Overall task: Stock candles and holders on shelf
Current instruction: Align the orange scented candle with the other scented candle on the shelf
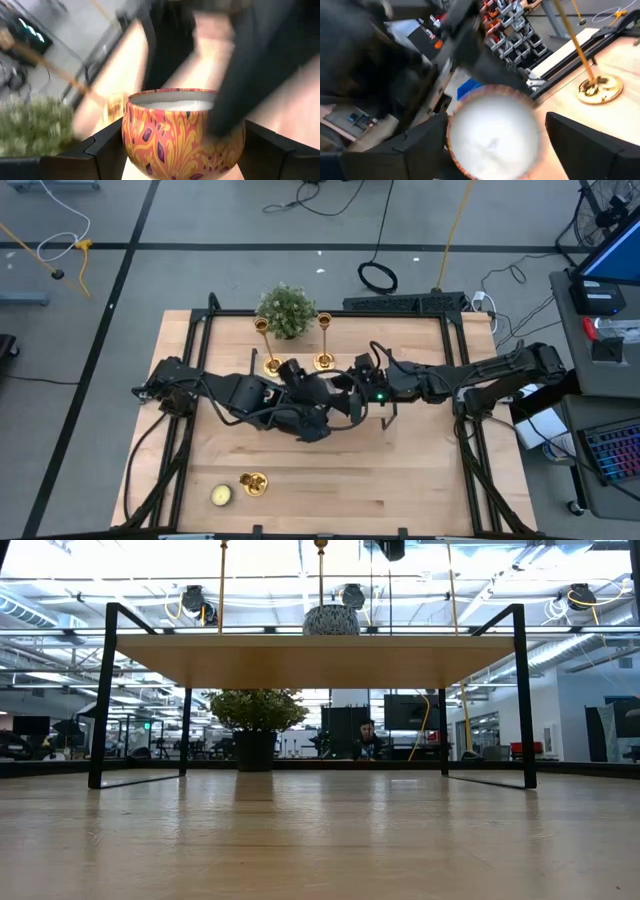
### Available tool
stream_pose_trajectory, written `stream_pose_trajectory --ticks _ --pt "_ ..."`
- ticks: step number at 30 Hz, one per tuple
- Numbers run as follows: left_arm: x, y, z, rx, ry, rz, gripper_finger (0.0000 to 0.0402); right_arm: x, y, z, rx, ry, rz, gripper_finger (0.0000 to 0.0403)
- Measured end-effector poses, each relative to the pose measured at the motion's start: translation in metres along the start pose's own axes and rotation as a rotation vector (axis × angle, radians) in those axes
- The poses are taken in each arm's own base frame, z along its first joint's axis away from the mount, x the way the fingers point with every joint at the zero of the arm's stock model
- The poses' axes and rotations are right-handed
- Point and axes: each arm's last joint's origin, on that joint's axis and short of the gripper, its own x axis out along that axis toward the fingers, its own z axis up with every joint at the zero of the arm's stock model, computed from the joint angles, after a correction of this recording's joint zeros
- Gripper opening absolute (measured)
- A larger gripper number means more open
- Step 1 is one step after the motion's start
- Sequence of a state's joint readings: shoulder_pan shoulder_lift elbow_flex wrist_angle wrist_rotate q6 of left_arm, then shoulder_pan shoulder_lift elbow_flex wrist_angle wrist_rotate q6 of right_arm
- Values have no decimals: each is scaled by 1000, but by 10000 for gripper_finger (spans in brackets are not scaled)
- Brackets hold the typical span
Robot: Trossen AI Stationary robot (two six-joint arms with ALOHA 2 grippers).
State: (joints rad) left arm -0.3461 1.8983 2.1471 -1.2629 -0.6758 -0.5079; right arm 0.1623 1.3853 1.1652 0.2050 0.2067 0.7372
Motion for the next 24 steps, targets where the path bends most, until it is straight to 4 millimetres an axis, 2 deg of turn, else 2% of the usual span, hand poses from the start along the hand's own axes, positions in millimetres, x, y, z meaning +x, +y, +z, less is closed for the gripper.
stream_pose_trajectory --ticks 11,16,24 --pt "-20 5 -2 -113 -45 15 294 0 1 2 11 -13 10 389" --pt "-31 8 -4 -199 -88 48 294 -2 3 3 17 -6 37 393" --pt "-47 9 -18 -331 -147 170 294 -10 10 8 21 -2 98 391"
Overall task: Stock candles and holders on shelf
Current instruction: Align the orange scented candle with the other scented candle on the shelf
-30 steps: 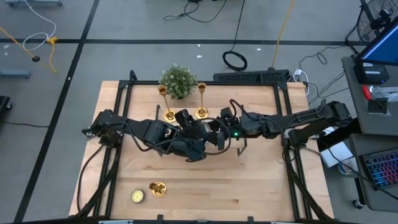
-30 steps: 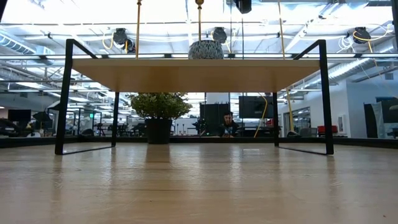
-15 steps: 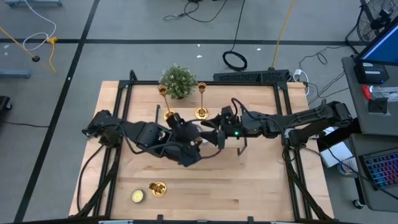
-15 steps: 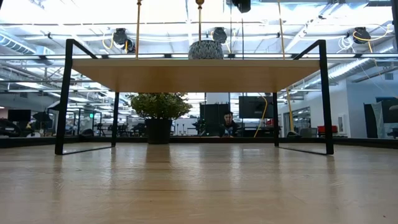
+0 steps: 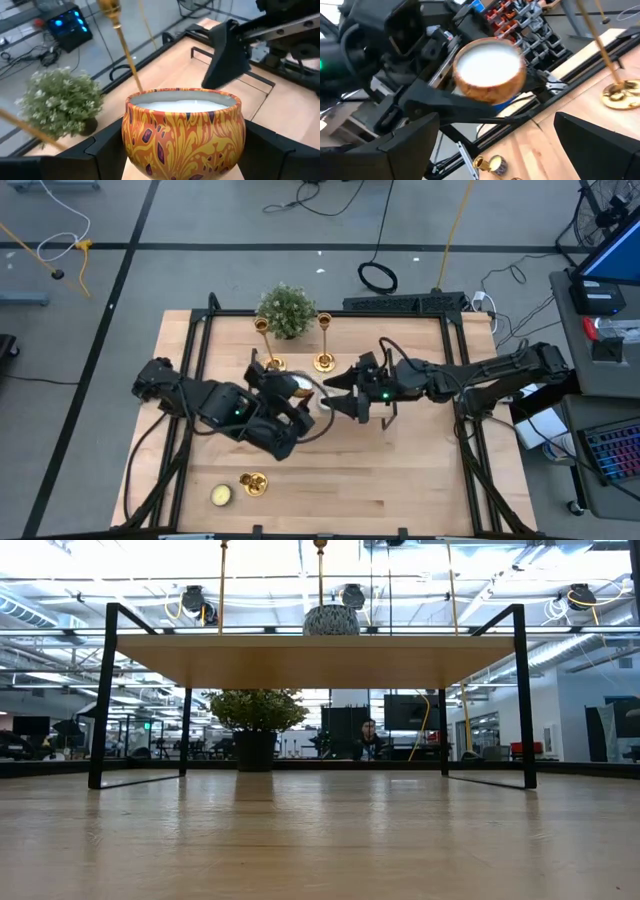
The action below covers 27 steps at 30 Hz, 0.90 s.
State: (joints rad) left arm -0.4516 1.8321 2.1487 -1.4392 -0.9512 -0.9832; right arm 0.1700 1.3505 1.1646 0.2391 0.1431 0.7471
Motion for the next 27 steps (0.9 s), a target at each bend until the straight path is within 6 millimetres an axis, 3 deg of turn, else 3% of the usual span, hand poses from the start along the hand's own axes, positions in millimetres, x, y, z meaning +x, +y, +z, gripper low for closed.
stream_pose_trajectory --ticks 11,15,27 --pt "-22 2 -15 -204 -110 54 294 -9 12 3 1 -25 43 389" --pt "-20 -2 -25 -243 -123 61 294 -9 13 1 5 -18 50 389" --pt "2 -13 -80 -381 -149 122 294 -11 20 -4 6 -6 75 389"
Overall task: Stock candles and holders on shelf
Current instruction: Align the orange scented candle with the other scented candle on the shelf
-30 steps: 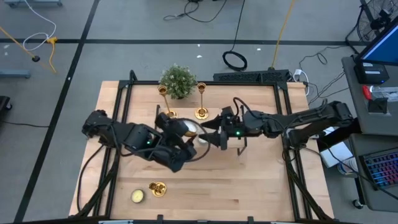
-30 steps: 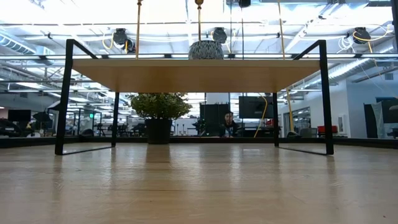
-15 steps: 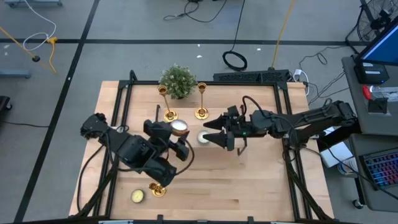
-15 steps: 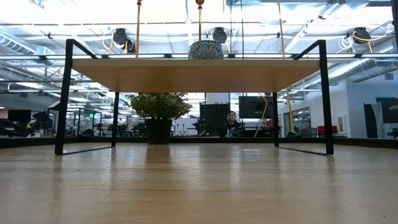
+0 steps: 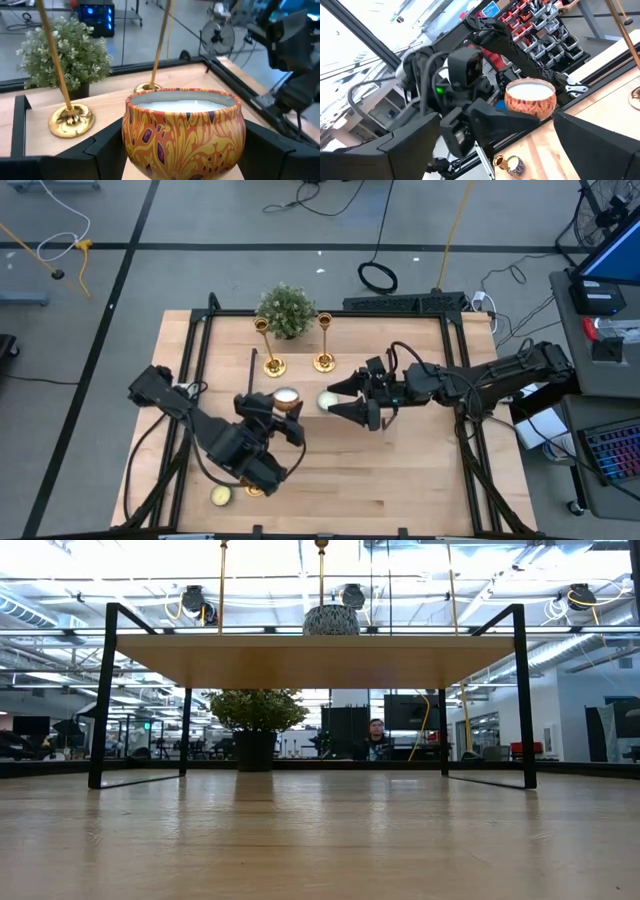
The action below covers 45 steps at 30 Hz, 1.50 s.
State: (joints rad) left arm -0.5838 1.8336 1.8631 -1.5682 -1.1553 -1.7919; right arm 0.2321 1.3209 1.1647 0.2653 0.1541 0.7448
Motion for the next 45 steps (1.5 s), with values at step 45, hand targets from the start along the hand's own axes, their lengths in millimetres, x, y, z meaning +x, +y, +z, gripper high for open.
stream_pose_trajectory --ticks 45 --pt "81 26 -94 -44 -83 75 294 -2 9 -7 56 77 82 389"
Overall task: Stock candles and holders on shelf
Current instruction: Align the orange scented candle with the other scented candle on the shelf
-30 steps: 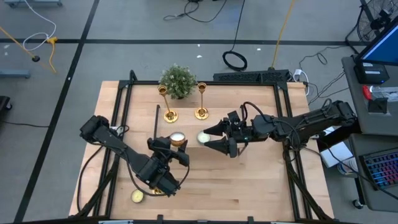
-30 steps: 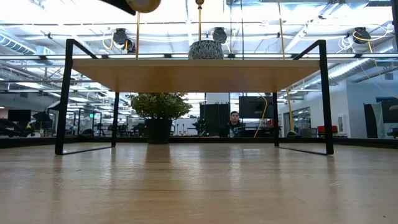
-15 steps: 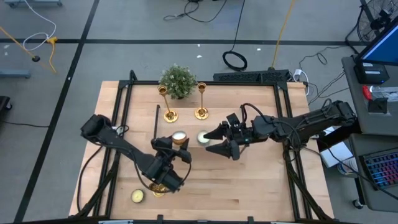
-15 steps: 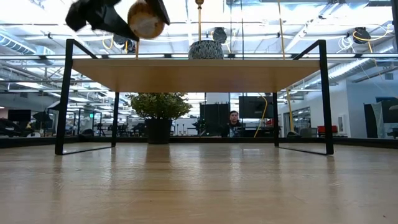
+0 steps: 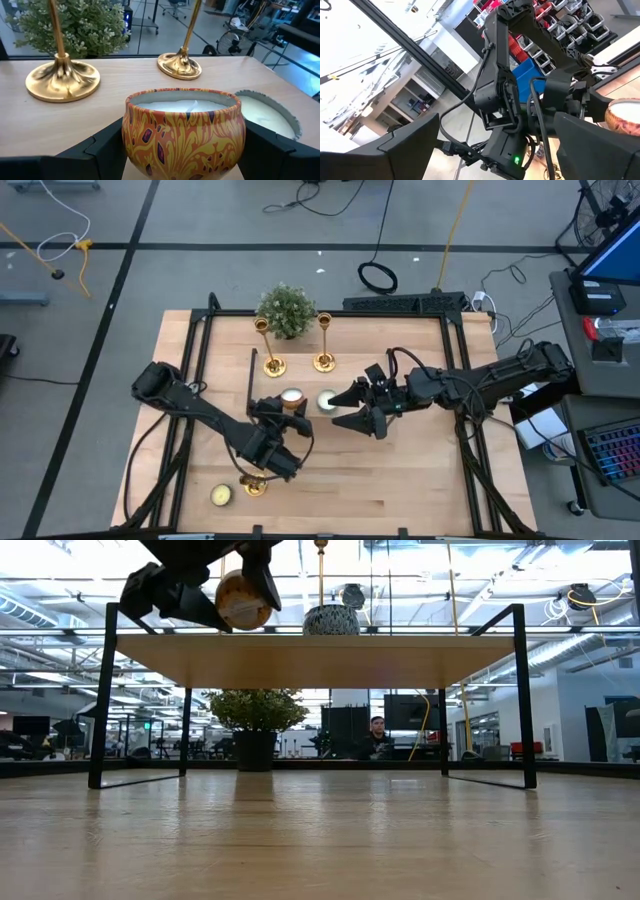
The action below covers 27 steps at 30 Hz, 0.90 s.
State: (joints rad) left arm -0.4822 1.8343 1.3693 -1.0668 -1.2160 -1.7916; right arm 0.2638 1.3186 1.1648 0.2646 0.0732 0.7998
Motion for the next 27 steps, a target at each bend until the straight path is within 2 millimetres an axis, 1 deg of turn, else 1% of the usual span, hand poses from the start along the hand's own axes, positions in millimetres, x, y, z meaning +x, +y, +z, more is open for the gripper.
stream_pose_trajectory --ticks 6,13,19,22,27 --pt "6 -2 2 18 1 7 294 0 0 0 0 0 0 389" --pt "6 -2 1 5 21 10 294 0 0 0 0 0 0 389" --pt "9 -2 -8 -6 54 13 294 0 1 1 1 -9 9 389" --pt "10 0 -13 -5 55 9 294 0 1 1 1 -12 12 389" --pt "11 2 -14 -15 62 13 294 0 1 1 1 -12 12 389"
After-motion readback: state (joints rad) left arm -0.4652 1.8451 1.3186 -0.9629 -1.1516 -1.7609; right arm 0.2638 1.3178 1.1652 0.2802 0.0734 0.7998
